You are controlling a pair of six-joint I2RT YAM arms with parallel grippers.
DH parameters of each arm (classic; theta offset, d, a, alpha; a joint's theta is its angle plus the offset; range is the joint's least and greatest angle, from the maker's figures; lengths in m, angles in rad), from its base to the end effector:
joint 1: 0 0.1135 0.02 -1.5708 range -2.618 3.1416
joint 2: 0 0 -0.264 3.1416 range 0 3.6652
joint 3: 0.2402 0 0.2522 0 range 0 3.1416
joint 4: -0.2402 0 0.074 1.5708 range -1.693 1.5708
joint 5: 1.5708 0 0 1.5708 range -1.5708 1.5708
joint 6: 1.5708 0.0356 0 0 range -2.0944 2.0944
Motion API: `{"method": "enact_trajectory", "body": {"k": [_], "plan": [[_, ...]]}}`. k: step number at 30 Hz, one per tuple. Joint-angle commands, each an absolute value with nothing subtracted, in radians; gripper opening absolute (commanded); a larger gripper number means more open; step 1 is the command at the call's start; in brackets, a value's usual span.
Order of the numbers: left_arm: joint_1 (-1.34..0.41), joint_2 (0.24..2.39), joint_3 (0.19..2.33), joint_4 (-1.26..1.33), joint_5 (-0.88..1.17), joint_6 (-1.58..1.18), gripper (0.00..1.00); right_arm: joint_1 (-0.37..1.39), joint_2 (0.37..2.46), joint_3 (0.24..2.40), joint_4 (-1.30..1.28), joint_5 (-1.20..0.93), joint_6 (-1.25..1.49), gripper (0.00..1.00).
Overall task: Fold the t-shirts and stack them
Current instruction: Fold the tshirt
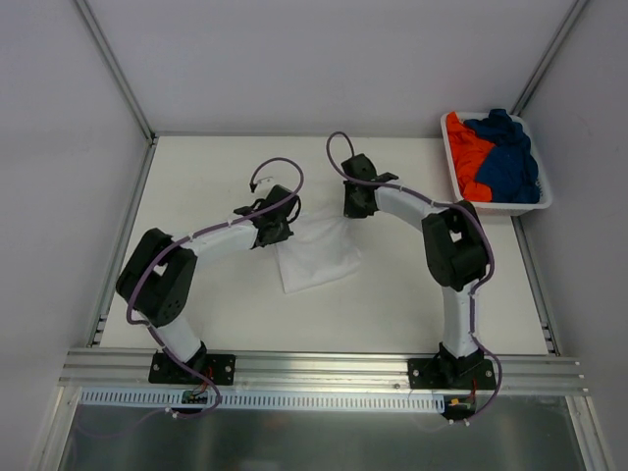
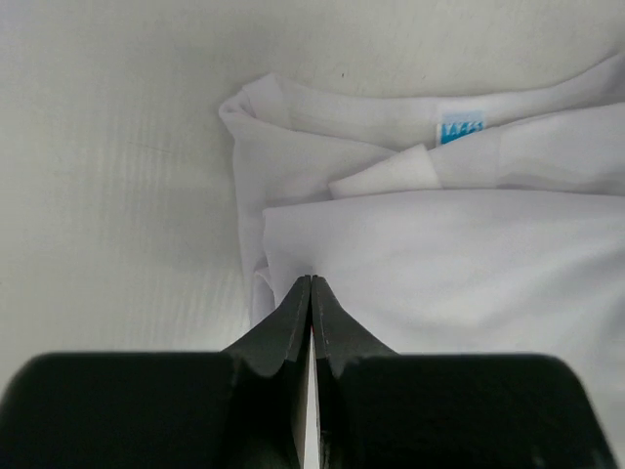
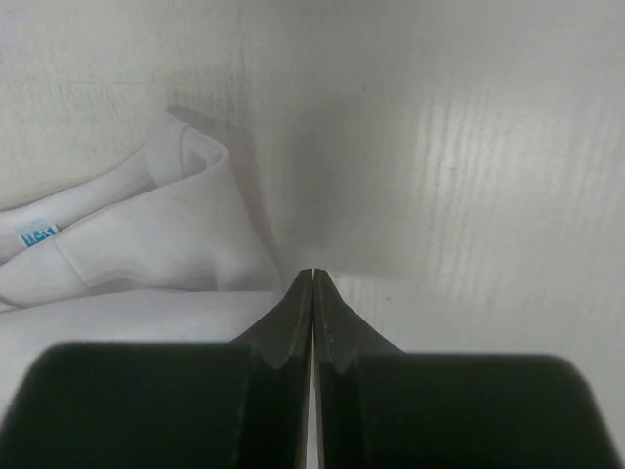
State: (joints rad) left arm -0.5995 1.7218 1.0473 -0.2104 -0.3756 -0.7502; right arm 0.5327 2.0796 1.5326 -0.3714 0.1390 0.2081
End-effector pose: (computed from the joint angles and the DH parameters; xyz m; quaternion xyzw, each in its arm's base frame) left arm 0.3016 -0.1903 0.1855 -0.1322 0.9179 -0.0691 0.3678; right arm 0.3948 0.2270 0.1811 -0.1307 0.9362 0.0544 0.3218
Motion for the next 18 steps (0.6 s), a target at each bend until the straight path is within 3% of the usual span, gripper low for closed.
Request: {"method": "enact_trajectory", "body": {"k": [1, 8, 10, 11, 12, 13, 16, 18], "plan": [[-0.583, 1.586, 1.06, -0.232, -0.449, -0.692, 0.0, 0.518, 1.925, 1.583, -0.408, 0.215, 0.14, 0.01], [-0.584, 1.461, 1.069, -0.281, -0.494, -0.65, 0.01, 0.517, 1.695, 1.507, -0.462, 0.19, 0.127, 0.06], [-0.583, 1.441, 1.051, -0.285, -0.425, -0.66, 0.07, 0.517, 1.652, 1.465, -0.459, 0.175, 0.136, 0.19], [-0.583, 1.428, 1.043, -0.288, -0.396, -0.669, 0.13, 0.517, 1.619, 1.421, -0.443, 0.146, 0.14, 0.26], [-0.583, 1.422, 1.032, -0.288, -0.335, -0.675, 0.23, 0.518, 1.606, 1.399, -0.436, 0.134, 0.146, 0.39], [-0.584, 1.417, 1.005, -0.287, -0.304, -0.681, 0.52, 0.518, 1.595, 1.379, -0.428, 0.12, 0.152, 0.43], [-0.584, 1.399, 0.932, -0.278, -0.203, -0.712, 0.89, 0.518, 1.574, 1.301, -0.4, 0.08, 0.166, 0.52], [-0.584, 1.372, 0.881, -0.255, -0.177, -0.744, 0.99, 0.52, 1.565, 1.246, -0.373, 0.057, 0.178, 0.55]]}}
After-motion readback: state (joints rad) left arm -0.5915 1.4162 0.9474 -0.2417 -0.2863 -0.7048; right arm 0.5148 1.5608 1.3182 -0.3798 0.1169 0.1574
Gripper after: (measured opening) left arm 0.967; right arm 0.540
